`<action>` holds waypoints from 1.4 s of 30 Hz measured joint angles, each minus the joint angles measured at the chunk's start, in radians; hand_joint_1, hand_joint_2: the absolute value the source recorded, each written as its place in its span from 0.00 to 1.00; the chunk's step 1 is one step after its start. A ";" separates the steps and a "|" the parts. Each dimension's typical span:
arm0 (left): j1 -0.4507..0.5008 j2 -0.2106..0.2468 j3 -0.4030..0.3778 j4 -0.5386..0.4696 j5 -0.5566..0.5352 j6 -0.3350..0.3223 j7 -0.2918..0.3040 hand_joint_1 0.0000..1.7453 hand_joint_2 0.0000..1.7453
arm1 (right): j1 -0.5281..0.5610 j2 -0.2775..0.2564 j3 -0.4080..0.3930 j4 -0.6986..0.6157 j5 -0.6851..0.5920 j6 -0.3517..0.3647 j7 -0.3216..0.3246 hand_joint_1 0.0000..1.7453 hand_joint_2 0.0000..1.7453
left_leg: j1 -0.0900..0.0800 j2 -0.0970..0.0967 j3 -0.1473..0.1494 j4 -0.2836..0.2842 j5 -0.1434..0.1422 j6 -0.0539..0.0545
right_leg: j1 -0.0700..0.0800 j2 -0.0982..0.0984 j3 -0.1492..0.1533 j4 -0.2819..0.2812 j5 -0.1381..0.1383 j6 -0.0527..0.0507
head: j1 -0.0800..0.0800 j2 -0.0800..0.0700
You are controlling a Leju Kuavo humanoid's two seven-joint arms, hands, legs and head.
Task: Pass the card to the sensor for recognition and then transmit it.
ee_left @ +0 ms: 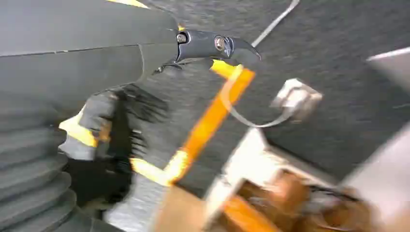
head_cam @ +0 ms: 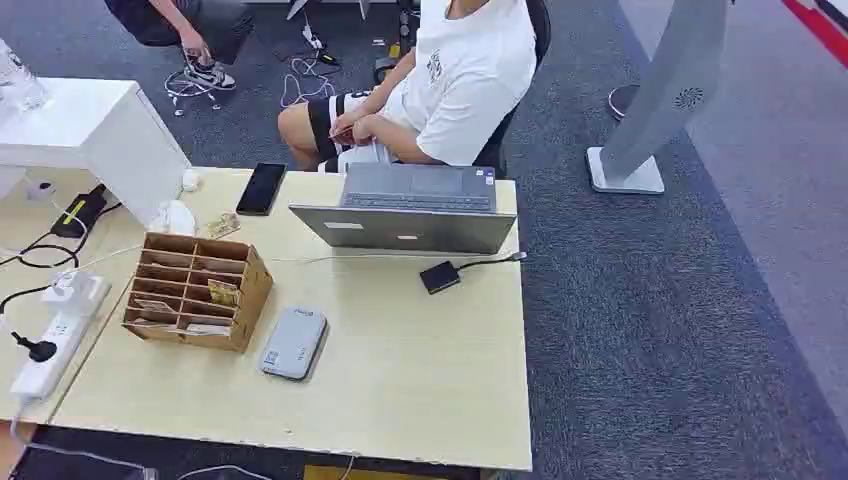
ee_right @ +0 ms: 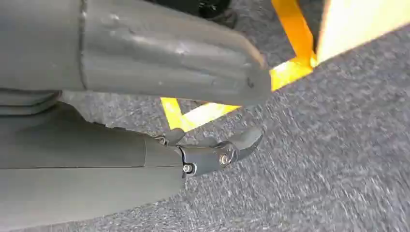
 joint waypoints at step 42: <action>0.257 -0.155 -0.055 -1.035 0.410 0.203 -0.393 0.00 1.00 | -0.092 -0.028 0.133 0.093 -0.325 -0.091 -0.118 0.00 0.00 | 0.000 0.000 0.000 0.000 0.000 0.000 | 0.000 0.000 0.000 0.000 0.000 0.000 | 0.000 0.000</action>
